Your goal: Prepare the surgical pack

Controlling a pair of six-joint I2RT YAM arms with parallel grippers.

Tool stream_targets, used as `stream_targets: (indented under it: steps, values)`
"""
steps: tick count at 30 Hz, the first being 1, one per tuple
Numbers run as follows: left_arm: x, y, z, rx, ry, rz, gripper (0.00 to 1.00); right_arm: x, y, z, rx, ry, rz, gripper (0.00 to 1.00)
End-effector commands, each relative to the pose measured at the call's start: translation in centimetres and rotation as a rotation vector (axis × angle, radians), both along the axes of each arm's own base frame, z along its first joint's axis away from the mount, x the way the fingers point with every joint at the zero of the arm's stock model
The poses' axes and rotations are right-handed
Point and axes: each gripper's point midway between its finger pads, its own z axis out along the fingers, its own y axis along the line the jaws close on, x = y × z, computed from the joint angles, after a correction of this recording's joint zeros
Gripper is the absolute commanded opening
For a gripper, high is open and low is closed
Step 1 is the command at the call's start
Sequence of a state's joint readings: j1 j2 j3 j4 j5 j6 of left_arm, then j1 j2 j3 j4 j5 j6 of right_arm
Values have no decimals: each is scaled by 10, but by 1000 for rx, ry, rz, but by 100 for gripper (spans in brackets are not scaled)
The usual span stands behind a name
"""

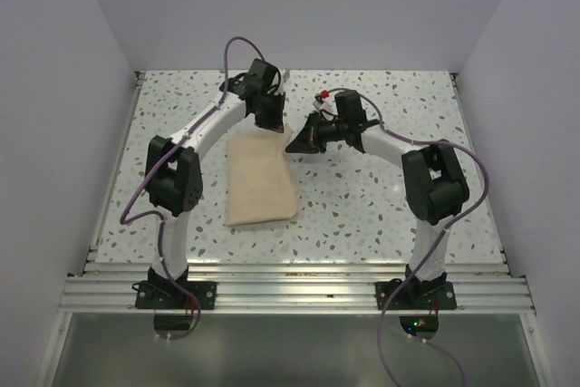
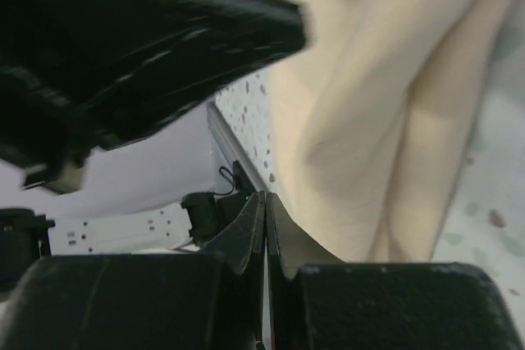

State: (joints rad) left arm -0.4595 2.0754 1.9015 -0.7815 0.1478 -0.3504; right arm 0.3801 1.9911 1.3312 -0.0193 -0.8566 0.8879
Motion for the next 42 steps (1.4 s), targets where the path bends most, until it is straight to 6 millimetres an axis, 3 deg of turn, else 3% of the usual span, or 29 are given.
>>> stream_targets:
  steps: [1, 5, 8, 12, 14, 17, 22, 25, 28, 31, 36, 40, 42]
  values:
    - [-9, -32, 9, -128, 23, -132, 0, -34, 19, 44, 61, -59, 89, 1]
    - [-20, -35, -9, -156, 77, -148, 0, -53, 33, 39, 63, -68, 144, 1]
    - [-26, -37, -20, -182, 99, -146, 0, -57, 36, 19, 68, -48, 153, 1]
    - [-24, -37, -41, -170, 121, -128, 0, -64, 28, -25, 10, -15, 166, 1]
    - [-21, -37, -52, -163, 134, -118, 0, -76, 23, -48, -2, 22, 171, 1]
    - [-13, -37, -60, -155, 124, -99, 0, -94, 14, -63, -10, 53, 173, 1]
    - [-5, -38, -76, -135, 123, -83, 0, -112, 5, -54, -10, 50, 177, 1]
    - [6, -31, -74, -87, 86, -61, 0, -117, 3, -34, 2, 24, 182, 1]
    - [16, -30, -52, -90, 28, -59, 0, -117, 4, -13, 18, -2, 187, 1]
    - [18, -29, -16, -116, -37, -46, 0, -106, 9, 7, 30, -39, 180, 1]
    - [11, -23, 7, -120, -71, -29, 0, -98, 15, 6, 46, -32, 181, 1]
    - [6, -6, 8, -85, -89, 8, 0, -99, 16, -16, 44, 5, 190, 1]
    - [4, -5, -2, -93, -60, 2, 0, -102, 16, -24, 43, 22, 198, 1]
